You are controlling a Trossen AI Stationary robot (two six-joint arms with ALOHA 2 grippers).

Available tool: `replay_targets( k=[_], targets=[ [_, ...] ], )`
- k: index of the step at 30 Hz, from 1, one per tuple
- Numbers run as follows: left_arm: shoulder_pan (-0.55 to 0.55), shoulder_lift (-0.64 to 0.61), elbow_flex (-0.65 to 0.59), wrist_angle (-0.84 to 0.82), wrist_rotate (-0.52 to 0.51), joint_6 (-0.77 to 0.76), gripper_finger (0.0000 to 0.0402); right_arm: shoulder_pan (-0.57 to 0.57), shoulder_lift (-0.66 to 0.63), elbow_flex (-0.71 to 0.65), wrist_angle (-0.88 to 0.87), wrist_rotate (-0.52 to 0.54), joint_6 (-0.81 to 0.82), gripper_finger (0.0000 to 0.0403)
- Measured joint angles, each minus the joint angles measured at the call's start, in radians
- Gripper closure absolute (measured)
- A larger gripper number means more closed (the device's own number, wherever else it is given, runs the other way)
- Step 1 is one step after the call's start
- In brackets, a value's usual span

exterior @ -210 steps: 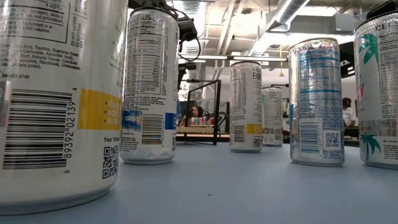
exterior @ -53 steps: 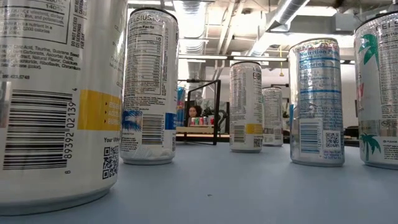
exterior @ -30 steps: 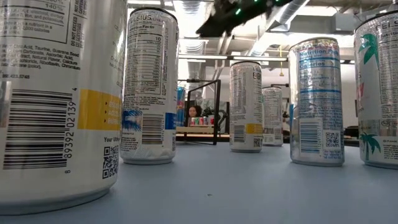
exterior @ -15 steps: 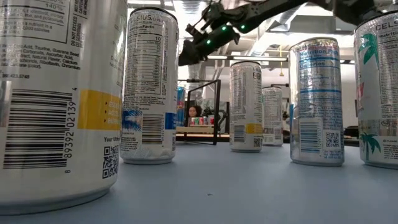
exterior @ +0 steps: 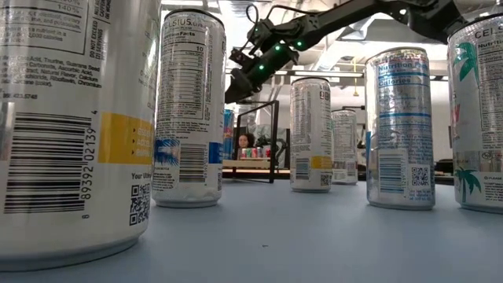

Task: Place canned beverage on shelf
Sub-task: Put the left blue soda can on the shelf

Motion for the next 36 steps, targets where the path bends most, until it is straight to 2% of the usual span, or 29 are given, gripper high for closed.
replay_targets(
  k=[10,18,29,36],
  targets=[
    [0.000,0.000,0.000,-0.001,0.000,-0.008,0.0047,-0.007,0.000,0.000,-0.046,0.008,-0.052,0.0148],
    [0.000,0.000,0.000,-0.004,0.000,-0.008,0.0047,0.007,-0.001,0.000,-0.051,0.057,-0.104,0.0148],
    [0.000,0.000,0.000,-0.015,0.000,-0.017,0.0047,0.026,-0.009,0.000,-0.035,0.056,-0.111,0.0148],
    [0.000,0.000,0.000,-0.055,0.000,-0.059,0.0047,0.045,-0.009,0.000,-0.050,0.059,-0.183,0.0148]
  ],
)
